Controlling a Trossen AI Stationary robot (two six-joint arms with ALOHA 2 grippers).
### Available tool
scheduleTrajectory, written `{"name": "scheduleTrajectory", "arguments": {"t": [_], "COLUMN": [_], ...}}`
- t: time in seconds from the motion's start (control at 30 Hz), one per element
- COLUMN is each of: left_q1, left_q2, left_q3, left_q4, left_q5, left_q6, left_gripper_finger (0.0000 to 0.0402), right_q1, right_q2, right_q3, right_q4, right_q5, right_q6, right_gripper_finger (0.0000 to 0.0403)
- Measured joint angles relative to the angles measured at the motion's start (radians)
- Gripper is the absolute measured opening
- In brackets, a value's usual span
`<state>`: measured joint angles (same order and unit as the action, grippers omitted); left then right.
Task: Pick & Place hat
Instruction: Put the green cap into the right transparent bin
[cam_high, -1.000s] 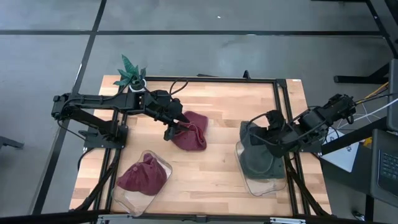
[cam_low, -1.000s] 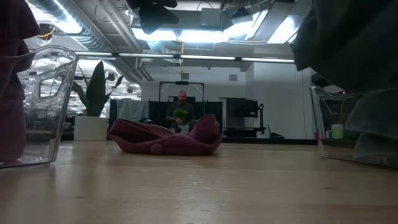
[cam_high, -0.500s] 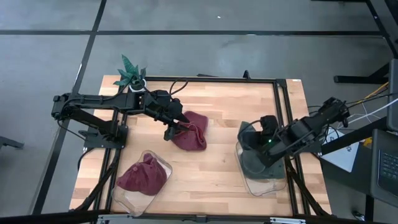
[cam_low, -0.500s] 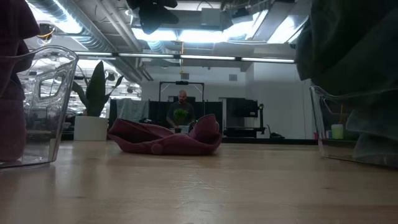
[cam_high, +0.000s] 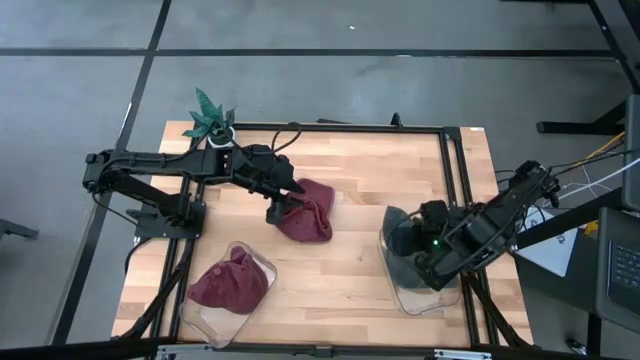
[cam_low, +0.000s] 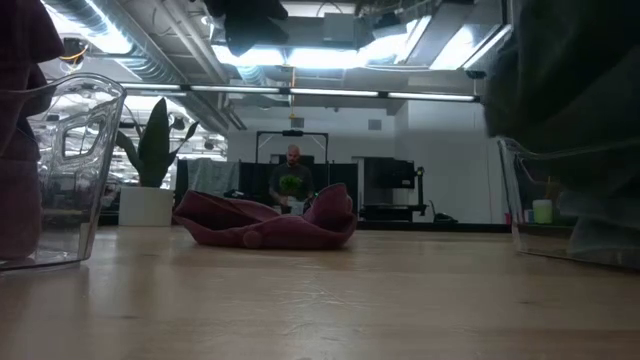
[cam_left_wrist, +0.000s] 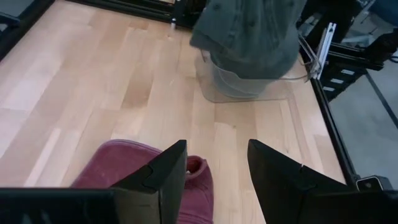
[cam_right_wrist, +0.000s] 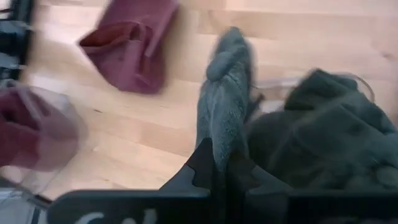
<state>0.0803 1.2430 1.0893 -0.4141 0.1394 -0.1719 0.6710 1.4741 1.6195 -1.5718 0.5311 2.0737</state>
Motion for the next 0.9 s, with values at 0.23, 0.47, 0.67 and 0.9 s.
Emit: {"name": "scheduleTrajectory", "arguments": {"t": [0.23,0.47,0.67,0.9], "left_q1": [0.0,0.0,0.0,0.0], "left_q2": [0.0,0.0,0.0,0.0], "left_q3": [0.0,0.0,0.0,0.0], "left_q4": [0.0,0.0,0.0,0.0], "left_q5": [0.0,0.0,0.0,-0.001], "left_q6": [-0.007,-0.05,-0.054,-0.054], "left_gripper_finger": [0.0166,0.0166,0.0166,0.0166], "right_q1": [0.023,0.083,0.152,0.129], "right_q2": [-0.003,-0.068,-0.139,-0.194], "right_q3": [-0.107,-0.163,-0.234,-0.092], "right_q4": [0.0,0.001,0.001,0.007], "right_q5": [-0.046,-0.027,-0.06,-0.021], "right_q6": [0.075,0.066,0.124,0.106], "right_gripper_finger": [0.0009,0.0009,0.0009,0.0009]}}
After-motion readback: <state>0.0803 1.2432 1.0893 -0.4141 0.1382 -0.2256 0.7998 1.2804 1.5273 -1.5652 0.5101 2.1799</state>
